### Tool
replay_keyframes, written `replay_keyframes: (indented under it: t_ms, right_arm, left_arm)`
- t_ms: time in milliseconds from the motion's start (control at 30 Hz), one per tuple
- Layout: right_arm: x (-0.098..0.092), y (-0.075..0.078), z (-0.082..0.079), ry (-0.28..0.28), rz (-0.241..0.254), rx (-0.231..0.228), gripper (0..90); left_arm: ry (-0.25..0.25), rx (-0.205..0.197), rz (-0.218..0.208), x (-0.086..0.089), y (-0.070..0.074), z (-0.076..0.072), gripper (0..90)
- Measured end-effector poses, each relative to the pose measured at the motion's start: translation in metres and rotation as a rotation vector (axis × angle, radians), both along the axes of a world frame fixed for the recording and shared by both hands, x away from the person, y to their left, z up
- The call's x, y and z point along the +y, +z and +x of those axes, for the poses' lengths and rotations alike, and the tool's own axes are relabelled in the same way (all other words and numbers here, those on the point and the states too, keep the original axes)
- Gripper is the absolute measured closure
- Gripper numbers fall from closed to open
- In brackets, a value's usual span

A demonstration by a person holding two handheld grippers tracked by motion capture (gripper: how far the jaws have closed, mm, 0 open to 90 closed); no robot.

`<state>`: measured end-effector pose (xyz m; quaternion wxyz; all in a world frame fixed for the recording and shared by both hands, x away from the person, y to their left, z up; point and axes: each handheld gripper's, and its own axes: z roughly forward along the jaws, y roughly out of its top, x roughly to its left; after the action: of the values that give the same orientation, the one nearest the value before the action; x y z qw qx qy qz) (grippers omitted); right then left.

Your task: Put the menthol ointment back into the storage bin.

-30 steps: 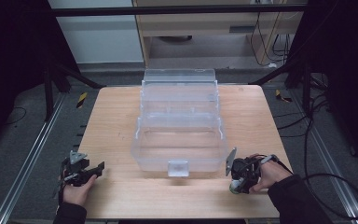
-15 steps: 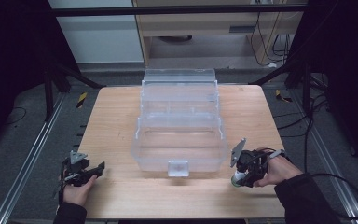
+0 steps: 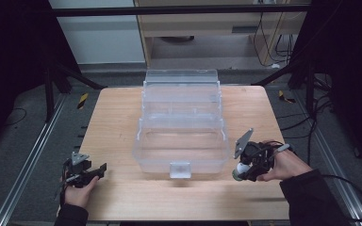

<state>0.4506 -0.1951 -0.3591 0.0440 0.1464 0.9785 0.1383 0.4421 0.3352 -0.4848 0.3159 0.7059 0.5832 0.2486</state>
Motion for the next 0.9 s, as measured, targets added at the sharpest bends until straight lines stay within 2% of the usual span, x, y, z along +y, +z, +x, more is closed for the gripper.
replay_keyframes:
  t_ms: [233,367,500,900]
  right_arm:
    - [0.007,0.019,0.004,-0.002,0.018,-0.008,50.3]
    - [0.01,0.026,0.006,0.011,0.037,-0.011,50.3]
    - [0.013,0.03,0.008,0.008,0.036,-0.016,50.3]
    - [0.03,0.05,0.023,0.006,0.055,-0.034,50.3]
  left_arm:
    - [-0.001,0.0,0.004,0.0,0.0,0.001,34.6]
    - [-0.004,0.002,0.003,-0.001,0.0,0.001,34.6]
    - [-0.009,0.002,0.004,-0.001,-0.001,0.001,34.6]
    - [-0.017,0.002,0.008,-0.002,0.0,0.001,34.6]
